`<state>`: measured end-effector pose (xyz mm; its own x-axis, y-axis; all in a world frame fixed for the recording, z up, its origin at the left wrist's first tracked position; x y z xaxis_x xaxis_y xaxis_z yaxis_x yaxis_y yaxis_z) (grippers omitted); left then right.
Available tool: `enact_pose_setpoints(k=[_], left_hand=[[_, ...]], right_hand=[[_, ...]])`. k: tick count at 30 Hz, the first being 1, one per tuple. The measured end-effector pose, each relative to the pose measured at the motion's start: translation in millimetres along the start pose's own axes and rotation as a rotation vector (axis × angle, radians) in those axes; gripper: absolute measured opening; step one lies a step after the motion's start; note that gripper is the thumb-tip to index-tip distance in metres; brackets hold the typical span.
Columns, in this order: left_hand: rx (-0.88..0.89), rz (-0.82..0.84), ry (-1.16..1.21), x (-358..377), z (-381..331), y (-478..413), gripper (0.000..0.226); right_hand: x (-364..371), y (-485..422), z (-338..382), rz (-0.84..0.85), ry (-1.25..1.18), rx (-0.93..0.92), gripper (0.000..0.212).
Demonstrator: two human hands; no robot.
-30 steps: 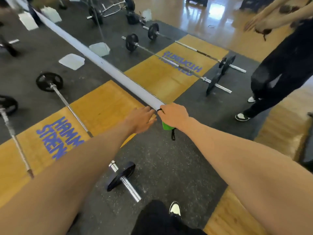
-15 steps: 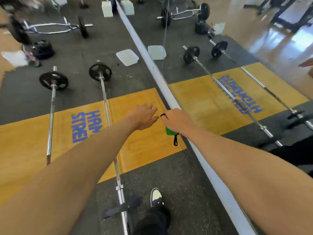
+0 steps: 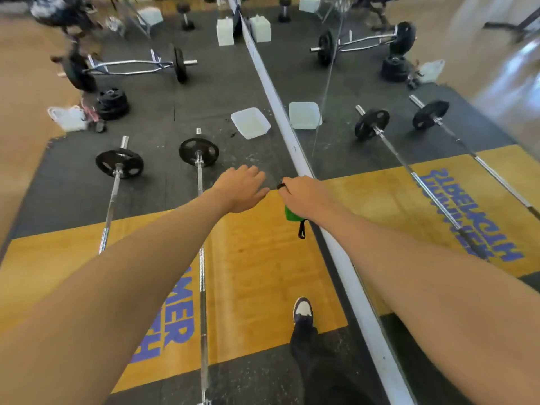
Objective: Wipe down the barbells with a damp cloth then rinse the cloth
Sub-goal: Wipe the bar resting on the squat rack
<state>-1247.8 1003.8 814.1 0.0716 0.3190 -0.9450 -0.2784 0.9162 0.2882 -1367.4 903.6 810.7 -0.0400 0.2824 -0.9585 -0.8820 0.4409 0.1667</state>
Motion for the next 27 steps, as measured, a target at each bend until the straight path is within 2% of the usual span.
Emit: enact_pose_setpoints(k=[10, 16, 23, 27], left_hand=[[-0.077, 0.003, -0.035, -42, 135, -191, 0.055], [-0.123, 0.039, 0.025, -36, 216, -276, 0.055], [-0.099, 0.047, -0.088, -32, 352, -397, 0.065], [-0.019, 0.074, -0.16, -38, 430, -473, 0.065]], right_hand=[[-56, -254, -60, -0.004, -0.035, -0.067, 0.032], [-67, -388, -66, 0.083, 0.032, -0.104, 0.032], [-67, -570, -62, 0.115, 0.102, -0.163, 0.033], [-79, -674, -60, 0.109, 0.076, -0.135, 0.033]])
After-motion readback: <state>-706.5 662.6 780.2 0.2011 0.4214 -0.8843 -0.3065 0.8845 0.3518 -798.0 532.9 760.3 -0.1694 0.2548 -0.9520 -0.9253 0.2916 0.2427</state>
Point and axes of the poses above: each hand's wrist, its own y-axis away from the middle knuckle, its own x-axis out of the palm, z = x × y, the point moved 5 cm from there along -y, towards the middle knuckle, and after that the axes turned 7 degrees about z, right-handed, at the moved point
